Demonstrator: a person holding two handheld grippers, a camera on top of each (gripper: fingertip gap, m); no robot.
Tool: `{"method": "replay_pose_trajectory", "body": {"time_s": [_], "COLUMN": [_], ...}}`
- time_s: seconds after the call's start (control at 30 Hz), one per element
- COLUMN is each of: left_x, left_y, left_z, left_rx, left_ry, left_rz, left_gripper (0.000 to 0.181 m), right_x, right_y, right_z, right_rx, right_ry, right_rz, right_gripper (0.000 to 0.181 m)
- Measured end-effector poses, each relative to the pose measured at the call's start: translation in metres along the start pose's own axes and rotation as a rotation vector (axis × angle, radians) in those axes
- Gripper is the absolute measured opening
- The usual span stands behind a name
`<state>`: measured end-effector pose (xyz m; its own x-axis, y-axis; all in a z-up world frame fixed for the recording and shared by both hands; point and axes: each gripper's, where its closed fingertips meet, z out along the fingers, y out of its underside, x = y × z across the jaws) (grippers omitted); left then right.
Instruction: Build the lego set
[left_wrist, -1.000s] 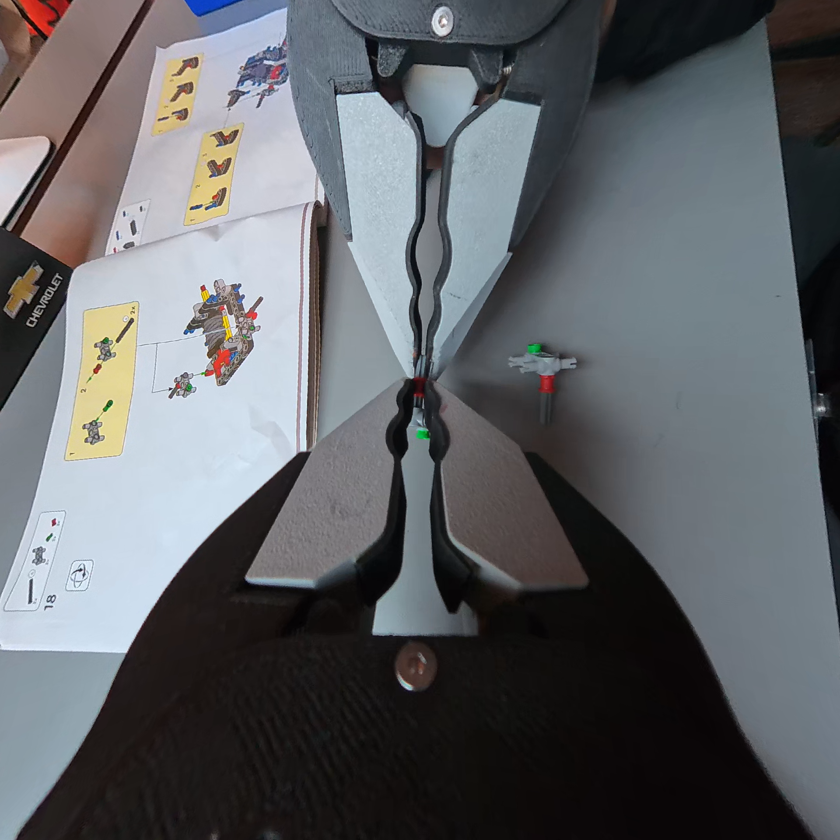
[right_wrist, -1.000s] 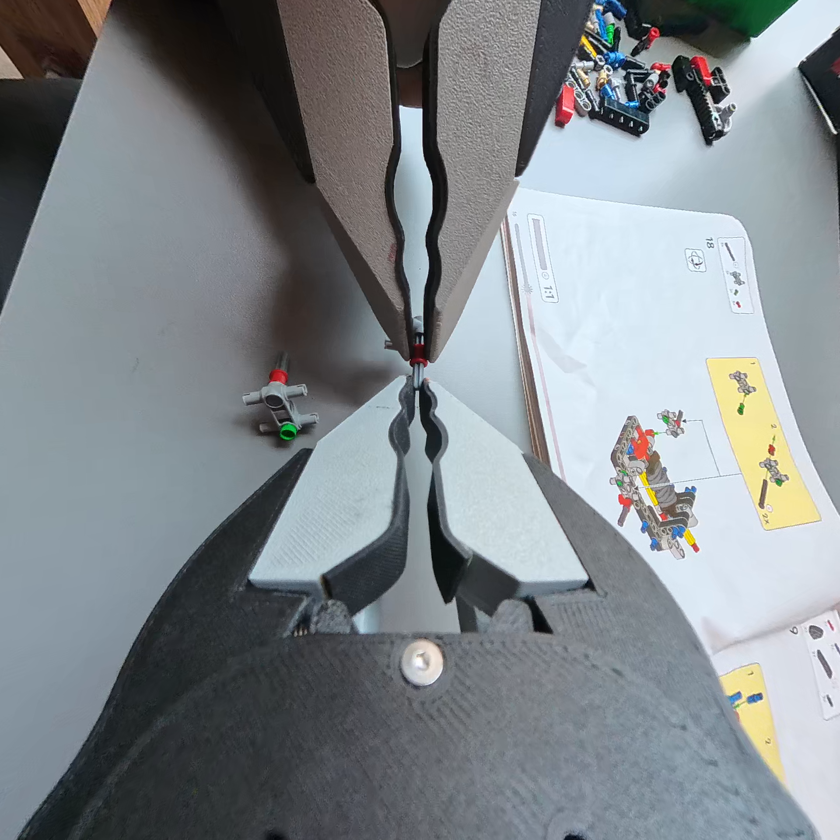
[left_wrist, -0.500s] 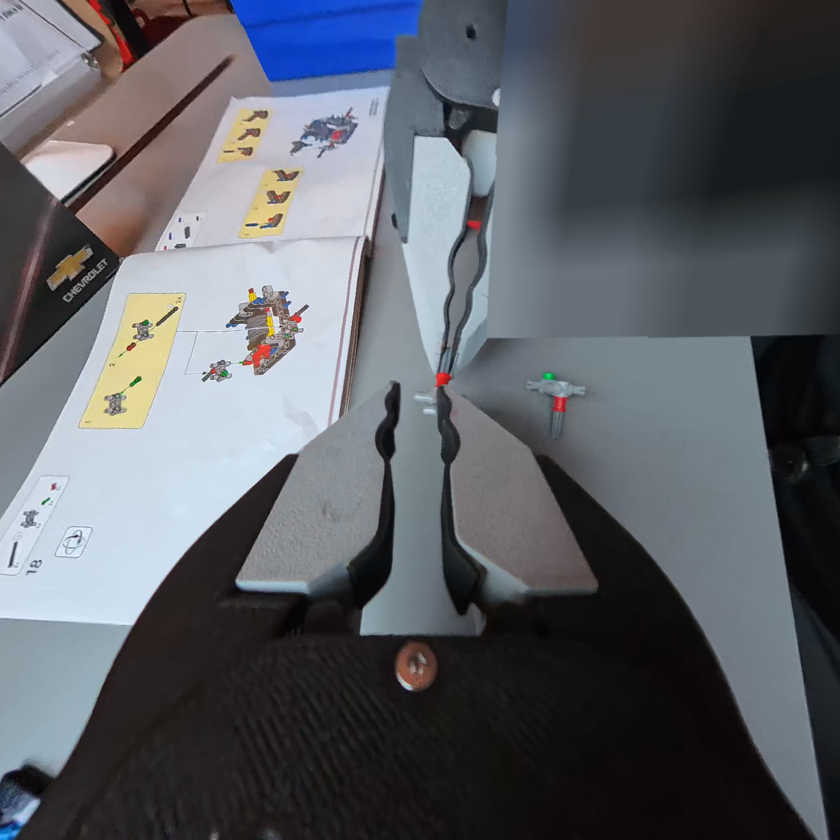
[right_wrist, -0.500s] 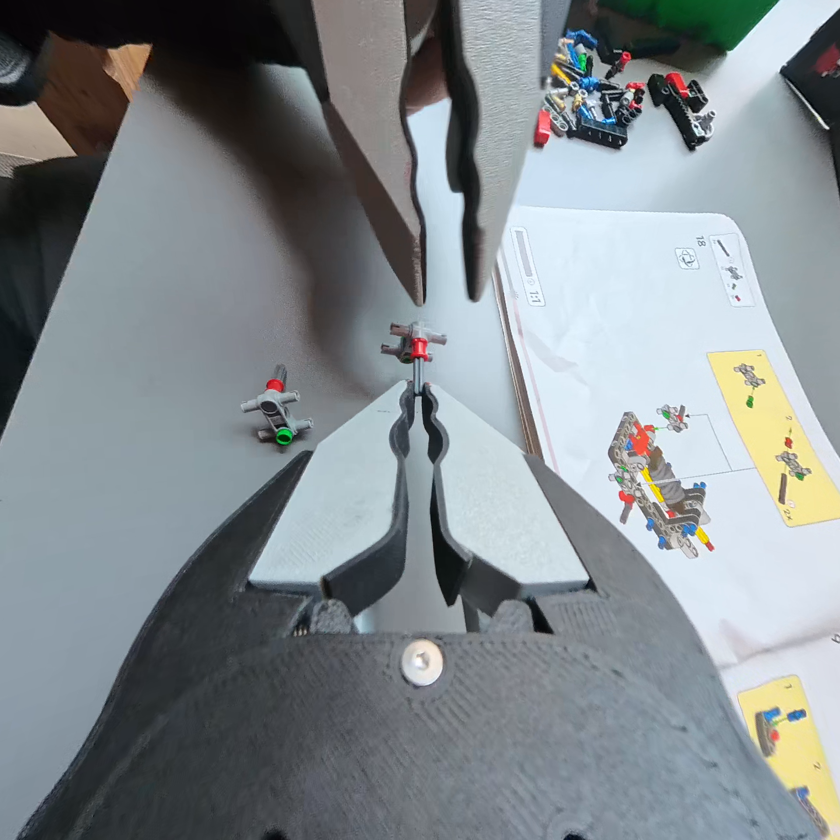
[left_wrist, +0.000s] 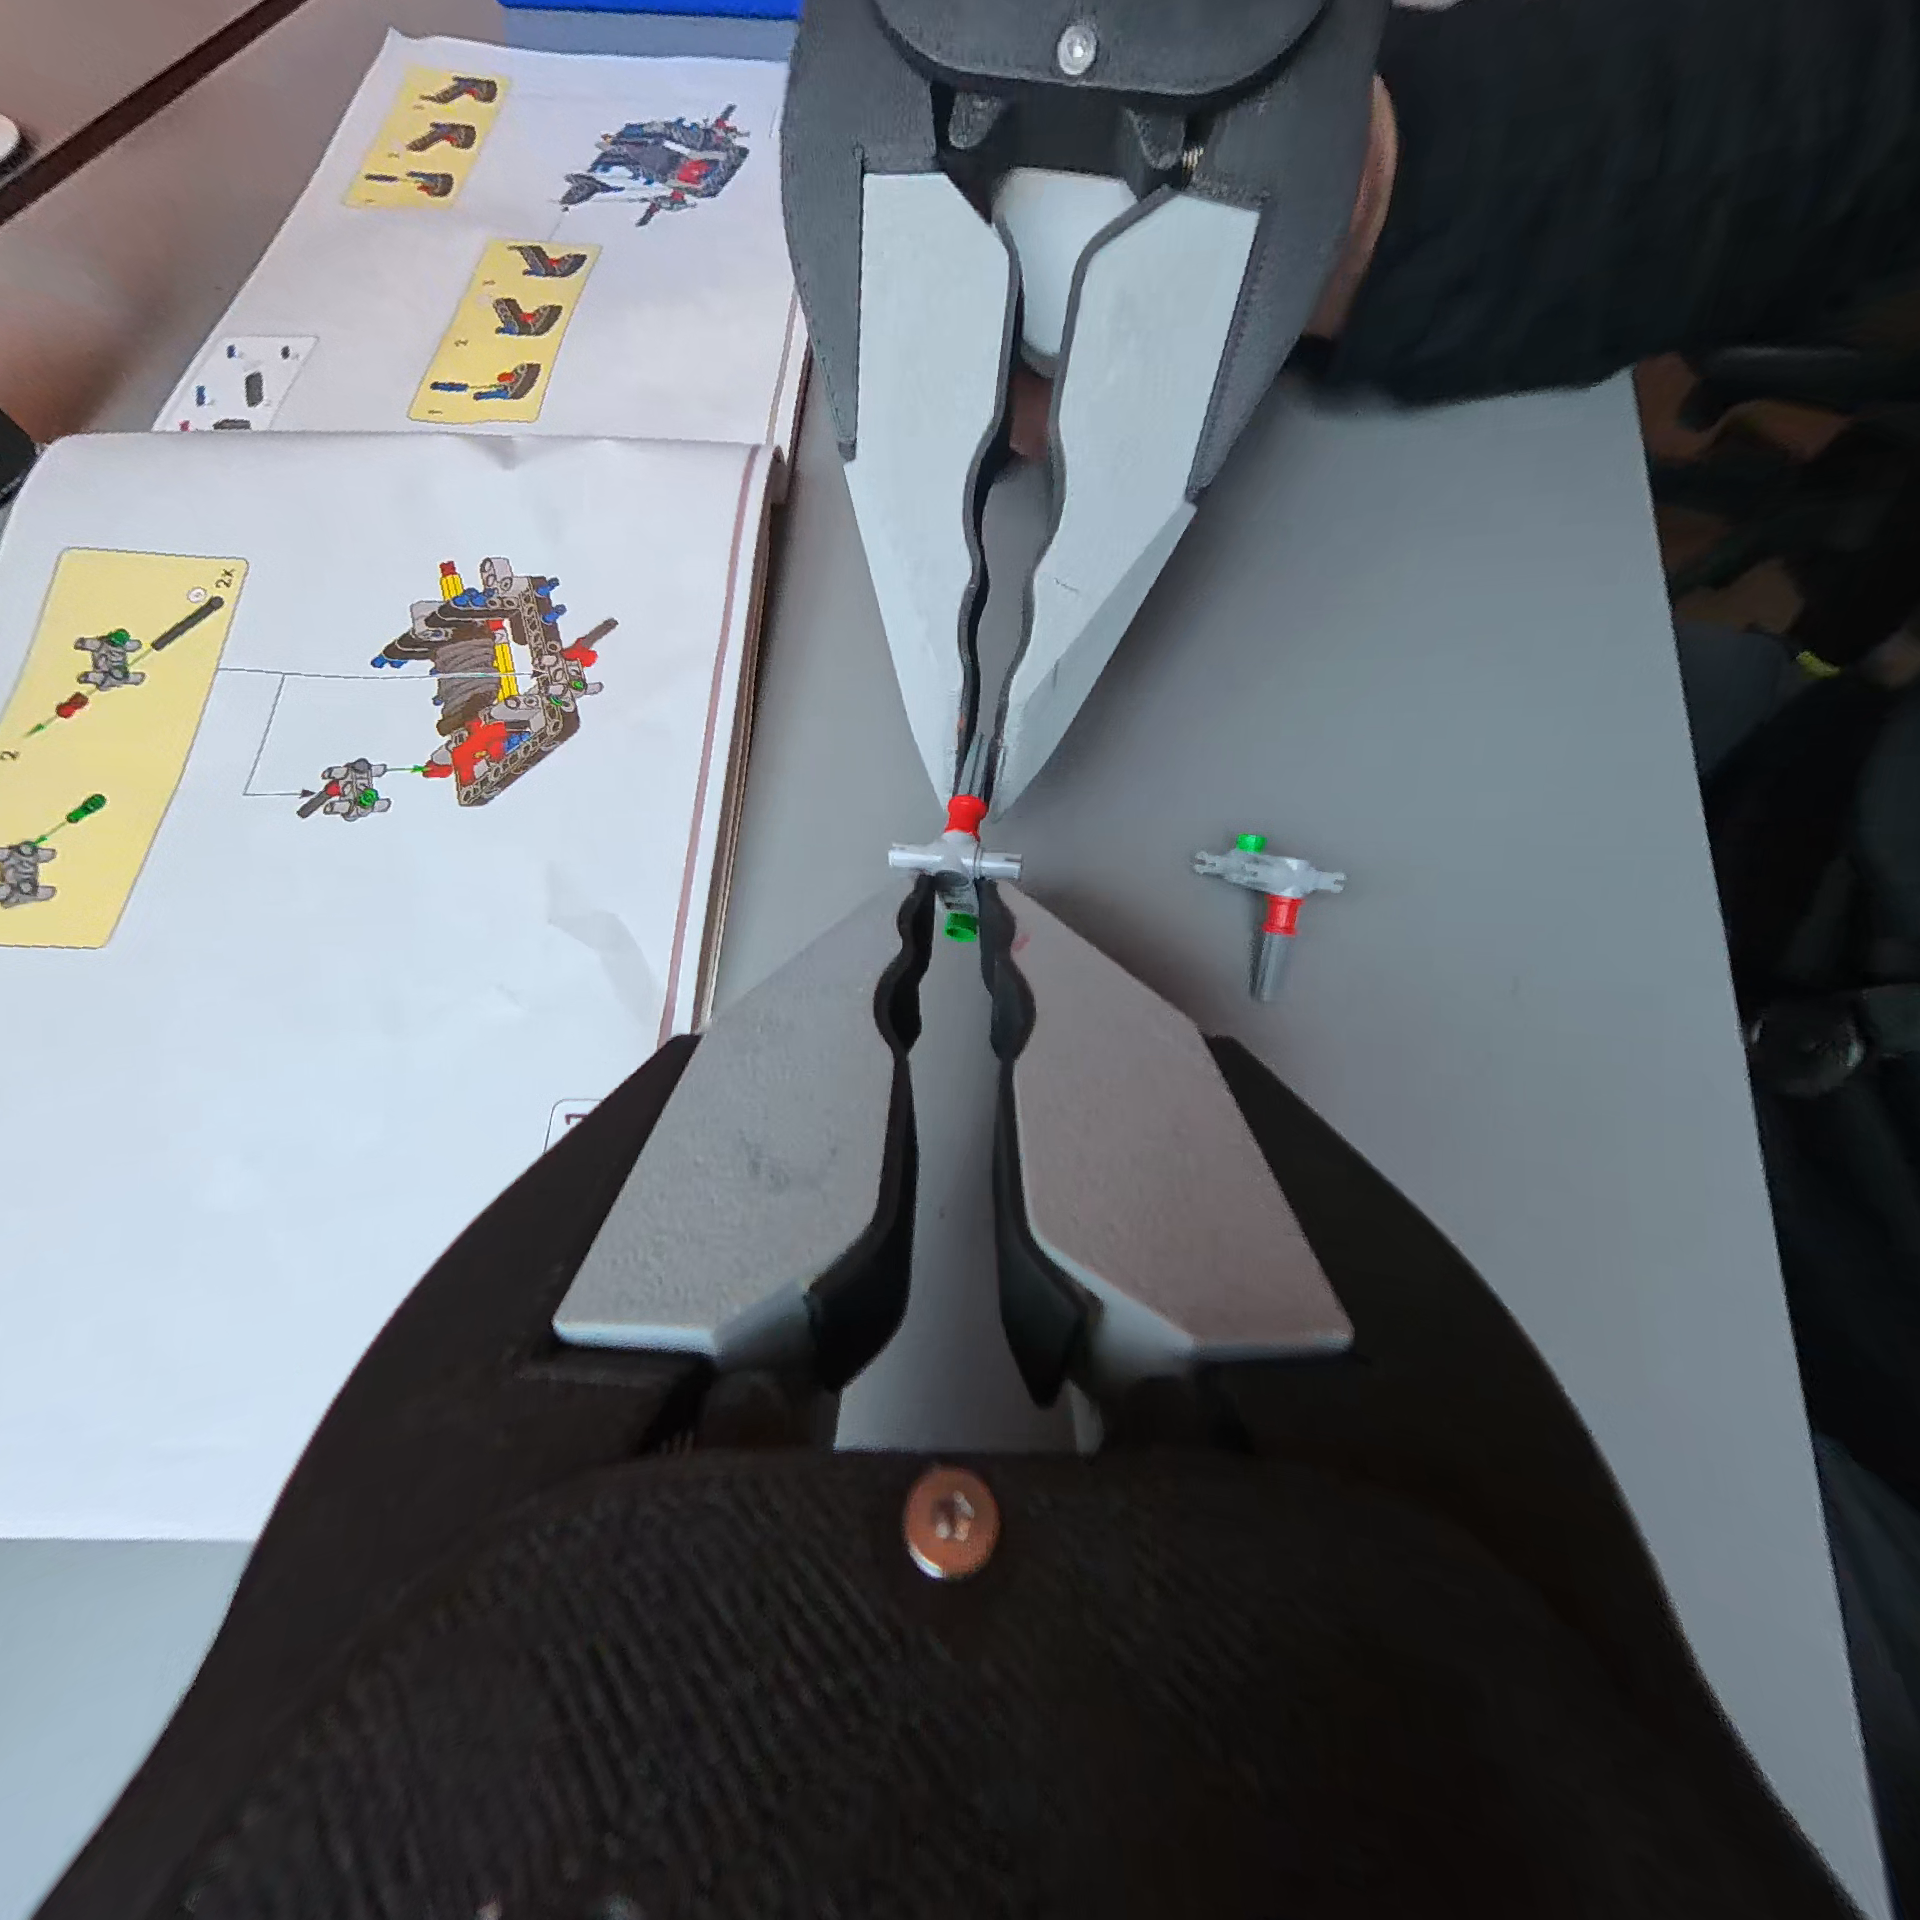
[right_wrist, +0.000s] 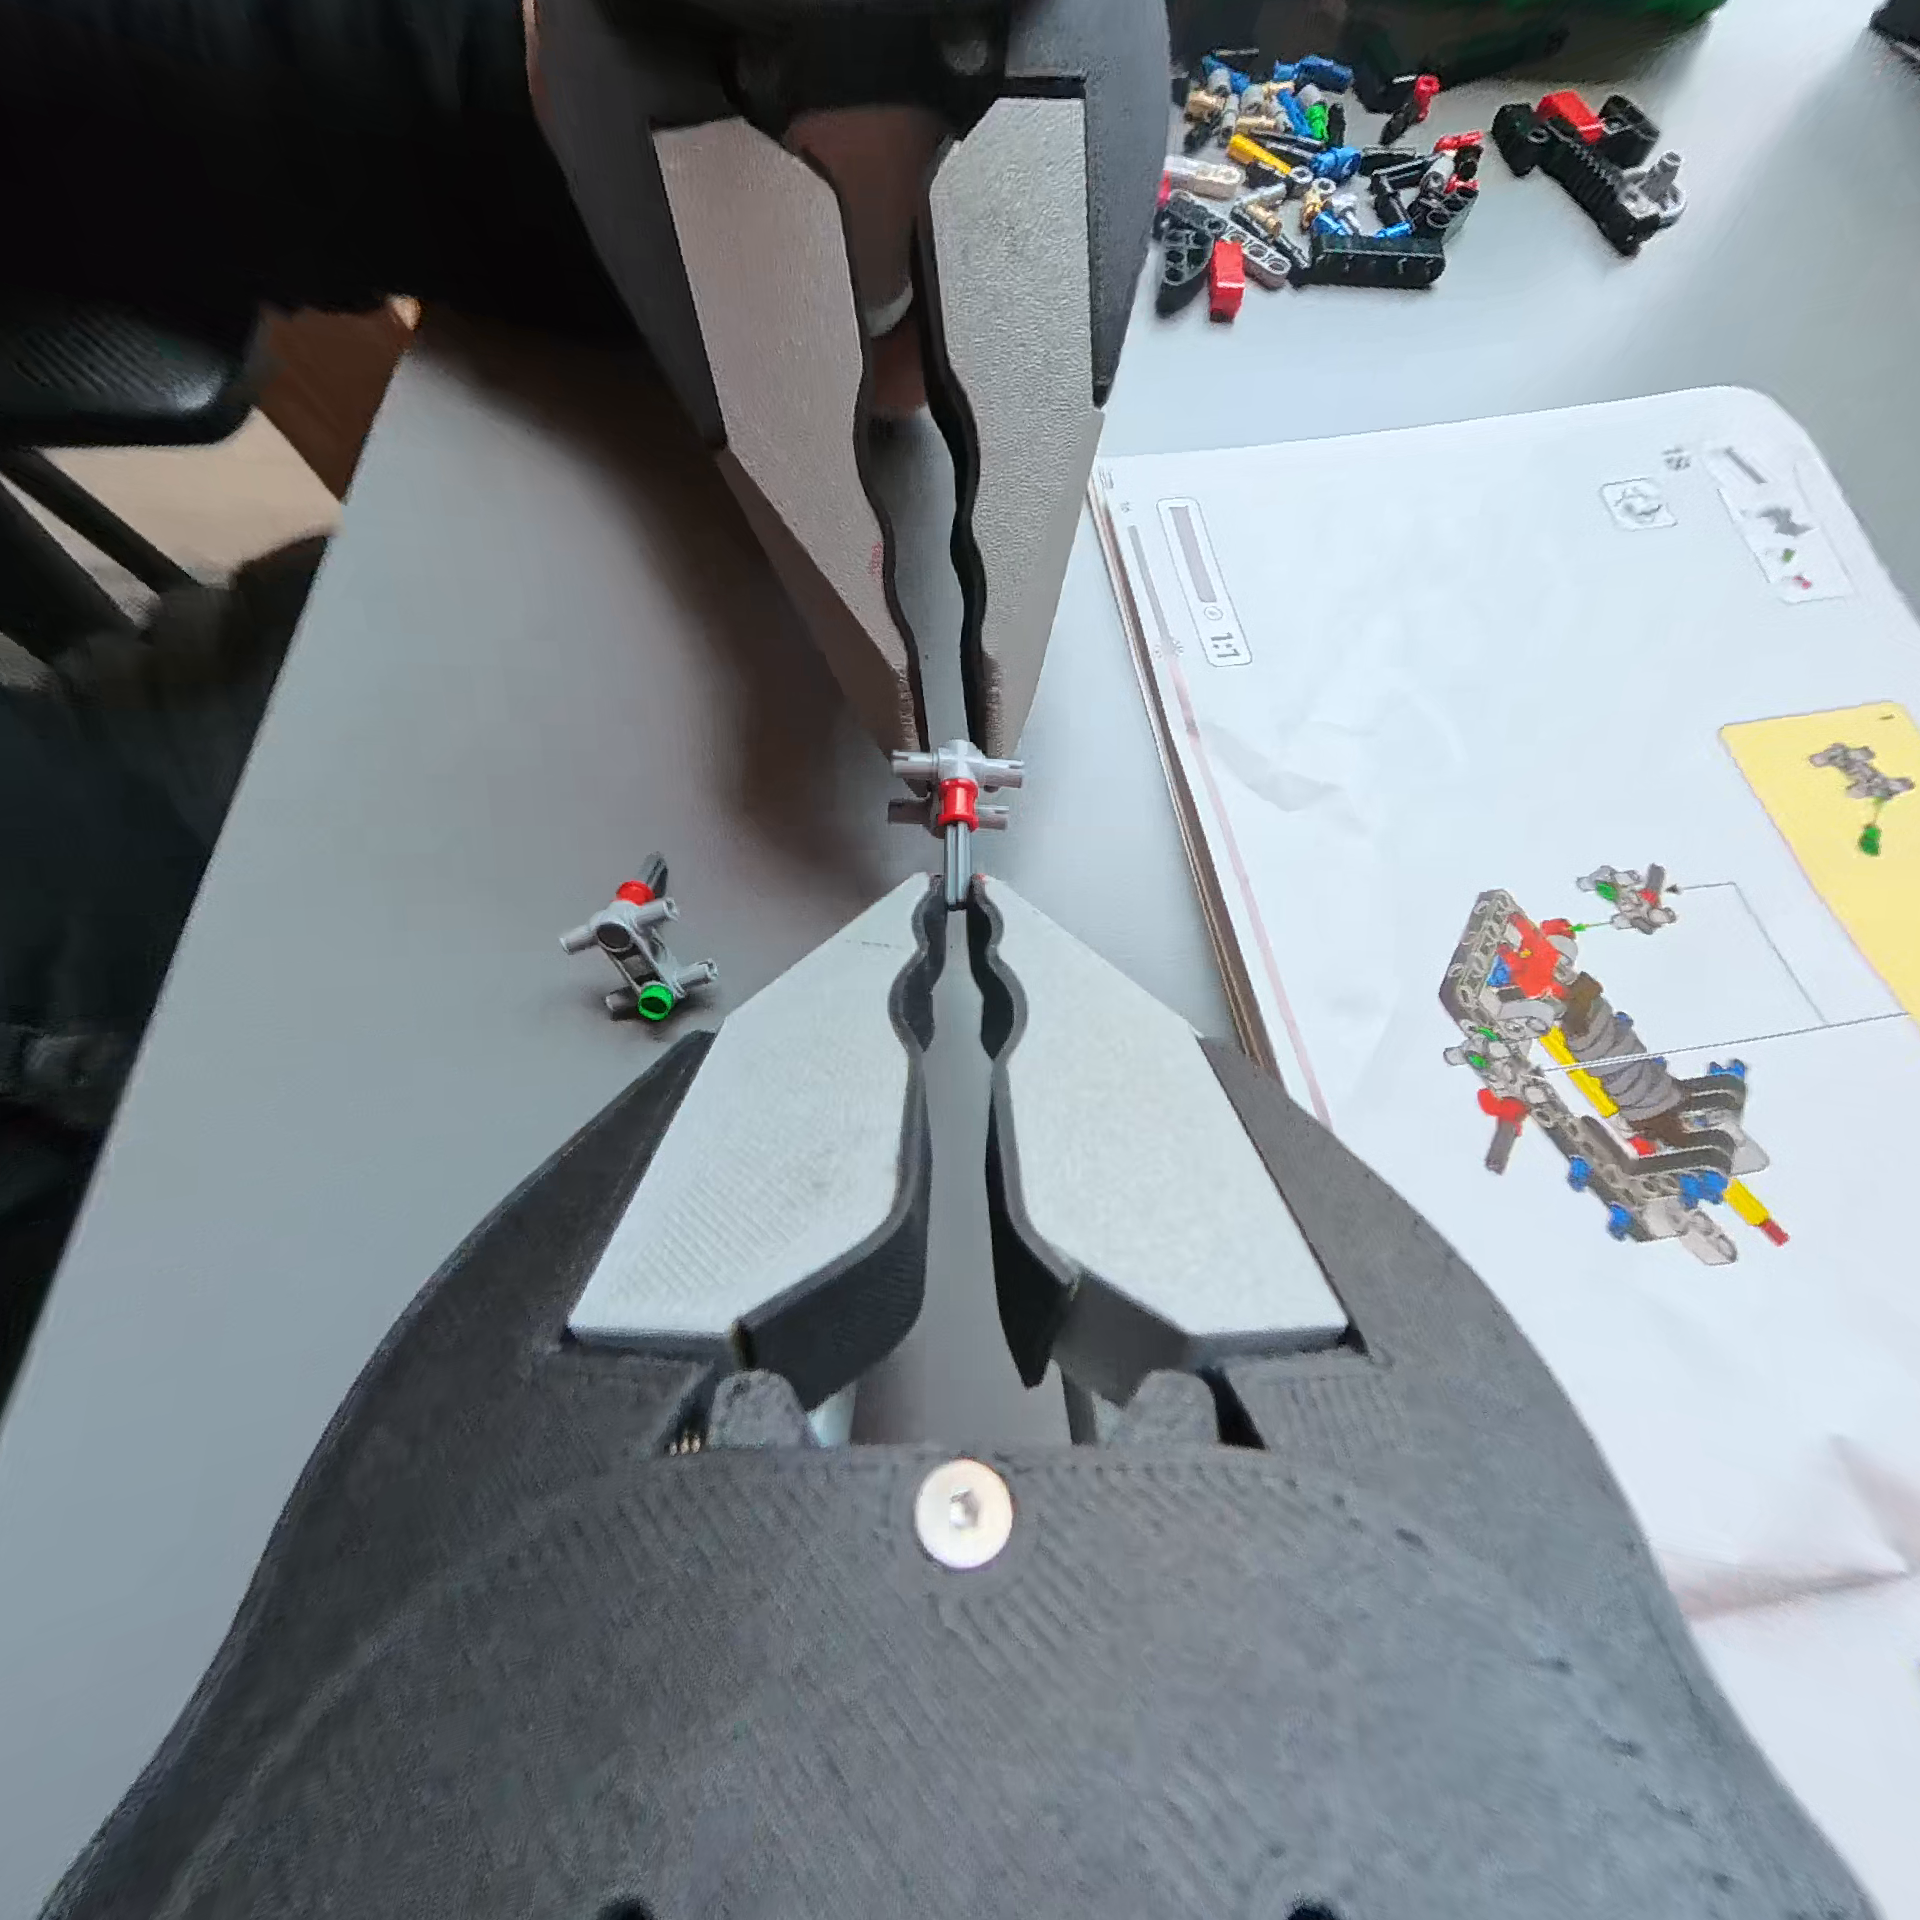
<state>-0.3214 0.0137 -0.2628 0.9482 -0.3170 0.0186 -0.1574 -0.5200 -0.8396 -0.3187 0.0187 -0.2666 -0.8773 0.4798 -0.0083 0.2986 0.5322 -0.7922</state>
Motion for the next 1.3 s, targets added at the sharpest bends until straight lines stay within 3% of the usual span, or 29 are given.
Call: {"method": "replay_pose_trajectory", "body": {"time_s": [0.13, 0.2, 0.43, 0.67, 0.8, 1.03, 1.3], "left_x": [-0.004, -0.005, -0.018, -0.025, -0.026, -0.038, -0.034], "left_y": [-0.009, -0.015, -0.020, -0.021, -0.017, -0.014, -0.035], "left_z": [-0.006, -0.012, -0.023, -0.027, -0.020, -0.012, -0.010], "left_rx": [0.073, 0.130, 0.197, 0.222, 0.166, 0.110, 0.173], "left_ry": [0.054, 0.069, -0.019, -0.031, -0.053, -0.181, -0.263], "left_rz": [-0.099, -0.105, -0.050, -0.072, -0.035, 0.019, 0.130], "left_gripper": [0.005, 0.015, 0.019, 0.019, 0.026, 0.036, 0.042], "right_x": [0.000, 0.003, 0.022, 0.047, 0.041, 0.043, 0.027], "right_y": [-0.005, -0.012, -0.040, 0.002, -0.005, -0.024, -0.027], "right_z": [-0.006, -0.013, -0.057, -0.039, -0.033, -0.036, -0.034], "right_rx": [0.054, 0.104, 0.276, -0.043, -0.015, 0.250, 0.496], "right_ry": [-0.131, -0.135, 0.096, 0.366, 0.301, 0.183, 0.110], "right_rz": [0.198, 0.217, -0.015, -0.134, 0.075, 0.476, 0.791], "right_gripper": [0.001, 0.001, 0.000, 0.001, 0.001, 0.001, 0.001]}}
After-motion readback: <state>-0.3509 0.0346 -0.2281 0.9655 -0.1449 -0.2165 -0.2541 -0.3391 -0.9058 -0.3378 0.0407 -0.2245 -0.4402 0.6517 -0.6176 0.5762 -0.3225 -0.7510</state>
